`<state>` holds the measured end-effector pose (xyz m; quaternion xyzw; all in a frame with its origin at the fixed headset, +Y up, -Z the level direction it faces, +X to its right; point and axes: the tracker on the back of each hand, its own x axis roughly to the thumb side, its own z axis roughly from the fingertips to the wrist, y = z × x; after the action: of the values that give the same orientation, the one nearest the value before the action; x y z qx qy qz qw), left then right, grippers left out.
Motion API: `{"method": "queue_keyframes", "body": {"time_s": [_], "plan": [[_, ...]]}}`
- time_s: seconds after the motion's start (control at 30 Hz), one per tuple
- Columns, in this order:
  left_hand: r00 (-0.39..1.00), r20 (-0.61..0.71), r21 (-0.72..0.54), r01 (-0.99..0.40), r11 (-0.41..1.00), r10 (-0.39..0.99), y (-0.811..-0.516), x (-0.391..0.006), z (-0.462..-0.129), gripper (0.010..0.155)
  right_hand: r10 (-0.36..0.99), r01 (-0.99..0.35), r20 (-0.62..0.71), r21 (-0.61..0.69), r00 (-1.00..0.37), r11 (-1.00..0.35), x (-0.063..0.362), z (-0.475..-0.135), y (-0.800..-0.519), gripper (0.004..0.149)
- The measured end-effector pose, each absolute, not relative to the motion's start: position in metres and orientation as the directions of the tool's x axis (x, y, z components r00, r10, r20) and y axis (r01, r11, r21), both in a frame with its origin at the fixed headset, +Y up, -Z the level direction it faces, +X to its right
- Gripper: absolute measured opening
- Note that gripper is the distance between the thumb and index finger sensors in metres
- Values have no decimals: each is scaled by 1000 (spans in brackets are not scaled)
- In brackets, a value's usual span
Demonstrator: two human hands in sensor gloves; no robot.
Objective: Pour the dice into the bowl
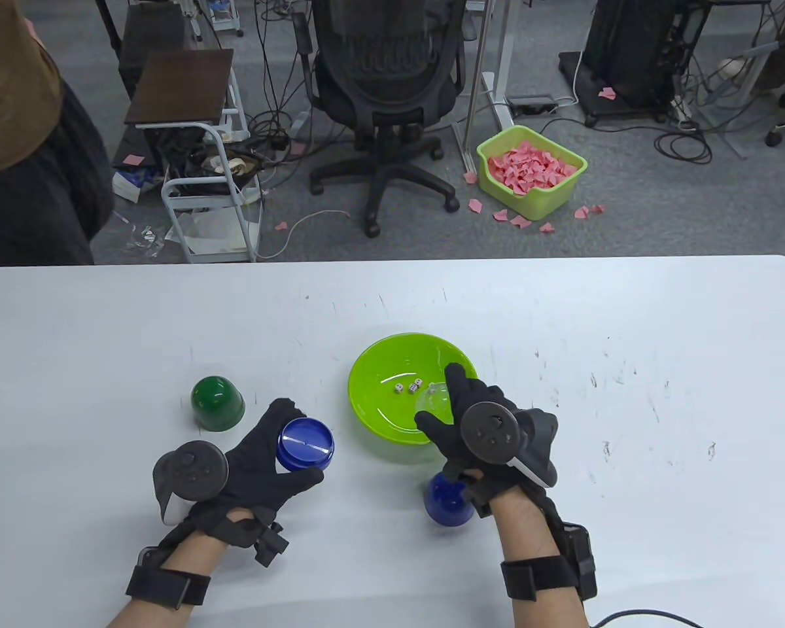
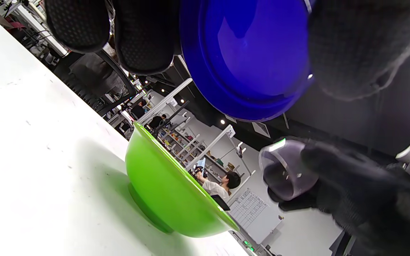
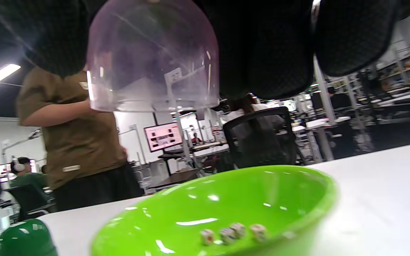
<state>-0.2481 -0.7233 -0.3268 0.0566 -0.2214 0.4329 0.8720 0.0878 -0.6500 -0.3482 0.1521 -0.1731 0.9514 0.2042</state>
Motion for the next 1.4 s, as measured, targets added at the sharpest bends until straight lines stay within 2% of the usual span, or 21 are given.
{"method": "queue_keyframes", "body": {"time_s": [0.23,0.47,0.63,1.17,1.4], "plan": [[536,444,-97,-768,633,718,-724,-246,-326,107,320,-463,496,-196,-807,-865,32,-342,-635,83],[539,450,-102,-761,641,712,-725,-245,-327,107,313,-463,582,-124,-750,-878,-12,-336,-638,83],[542,457,-105,-755,648,706,-726,-244,-326,108,327,-477,609,-98,-723,-873,-29,-334,-642,83],[542,470,-112,-746,657,696,-728,-240,-326,107,341,-452,609,-33,-716,-891,-37,-332,-649,84],[541,465,-97,-756,648,701,-727,-246,-327,107,342,-485,609,-81,-716,-871,-9,-324,-645,85]]}}
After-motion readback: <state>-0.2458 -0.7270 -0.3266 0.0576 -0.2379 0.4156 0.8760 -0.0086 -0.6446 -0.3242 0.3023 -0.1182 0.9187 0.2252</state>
